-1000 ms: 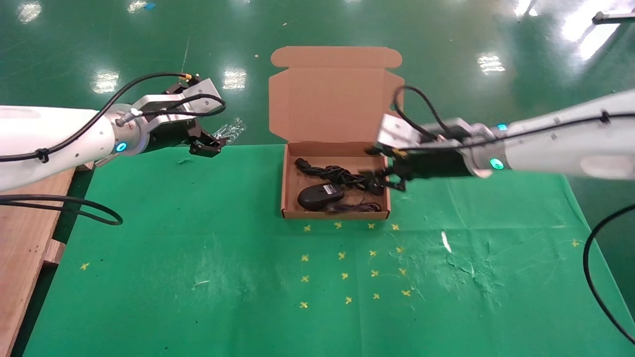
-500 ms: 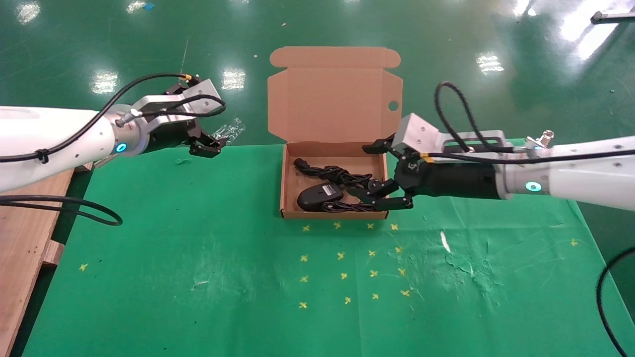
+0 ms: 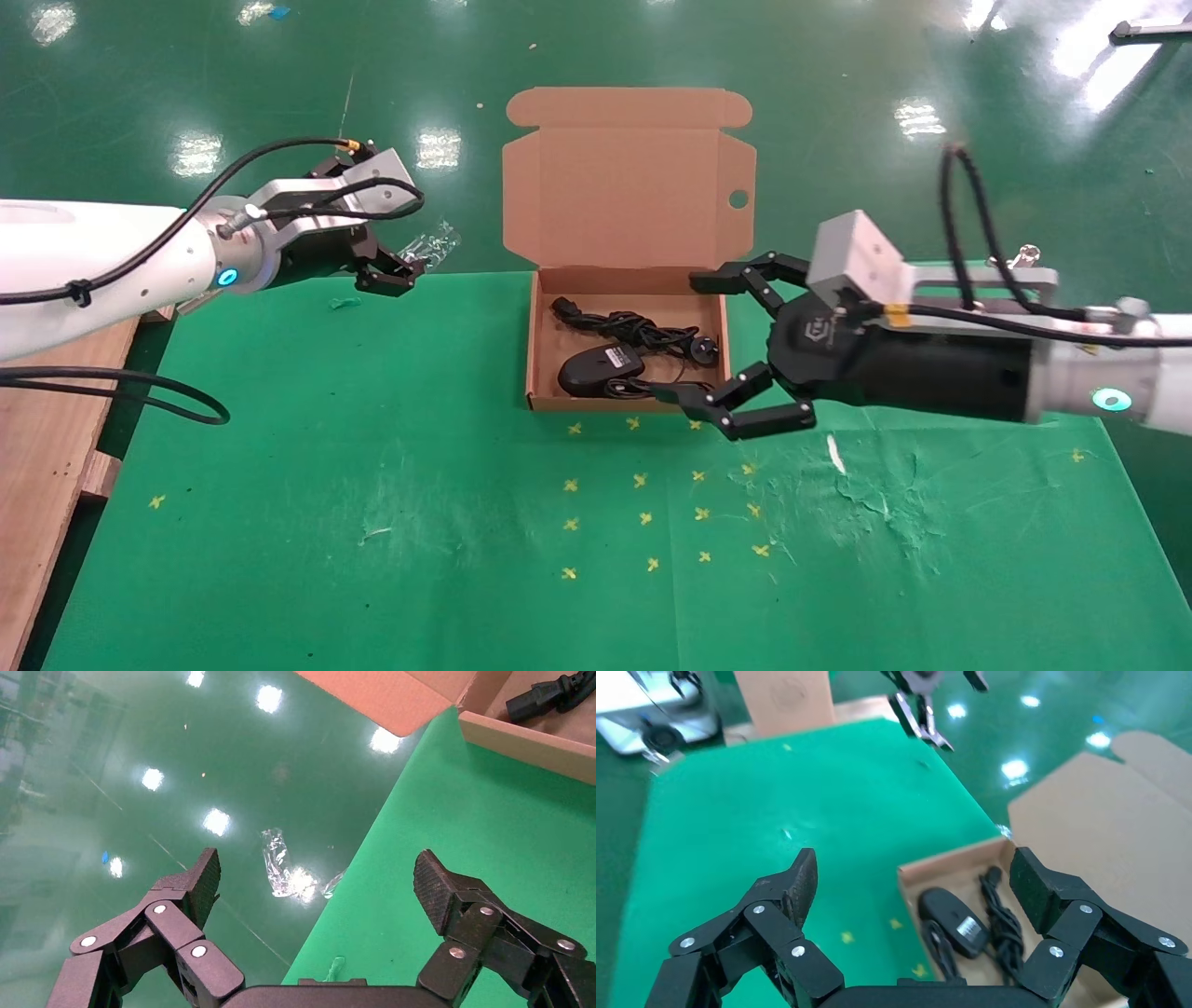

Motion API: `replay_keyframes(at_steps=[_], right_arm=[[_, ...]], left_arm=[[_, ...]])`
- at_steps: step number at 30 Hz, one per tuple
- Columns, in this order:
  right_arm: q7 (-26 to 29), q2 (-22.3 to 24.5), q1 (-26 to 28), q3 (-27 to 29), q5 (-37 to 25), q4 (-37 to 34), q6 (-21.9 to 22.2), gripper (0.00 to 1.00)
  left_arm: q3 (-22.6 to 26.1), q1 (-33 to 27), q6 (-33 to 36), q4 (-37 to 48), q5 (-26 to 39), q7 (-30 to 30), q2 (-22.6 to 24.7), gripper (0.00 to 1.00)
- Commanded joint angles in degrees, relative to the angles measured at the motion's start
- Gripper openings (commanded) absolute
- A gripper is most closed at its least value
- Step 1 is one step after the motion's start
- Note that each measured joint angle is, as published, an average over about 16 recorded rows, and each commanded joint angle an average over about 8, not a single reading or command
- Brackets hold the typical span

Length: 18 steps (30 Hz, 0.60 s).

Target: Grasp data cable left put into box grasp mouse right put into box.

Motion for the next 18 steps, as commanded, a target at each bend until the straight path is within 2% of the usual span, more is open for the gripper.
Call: replay_keyframes(at_steps=[1, 7, 18], right_arm=[[0.4, 1.1, -1.0, 0.7, 2.0, 1.2, -0.8, 1.0], [1.7, 4.2, -4.1, 2.7, 7.6, 4.8, -3.0, 1.0], [4.1, 9.9, -9.7, 6.5, 18.1, 11.4, -7.1, 1.0]], left_arm=[[0.1, -0.1, -0.1, 0.0, 0.3, -0.1, 0.1, 1.0], [-1.2, 1.1, 1.7, -0.5, -3.7, 1.2, -1.0, 1.0], [-6.3, 5.6, 9.0, -2.9, -19.3, 6.4, -5.2, 1.0]])
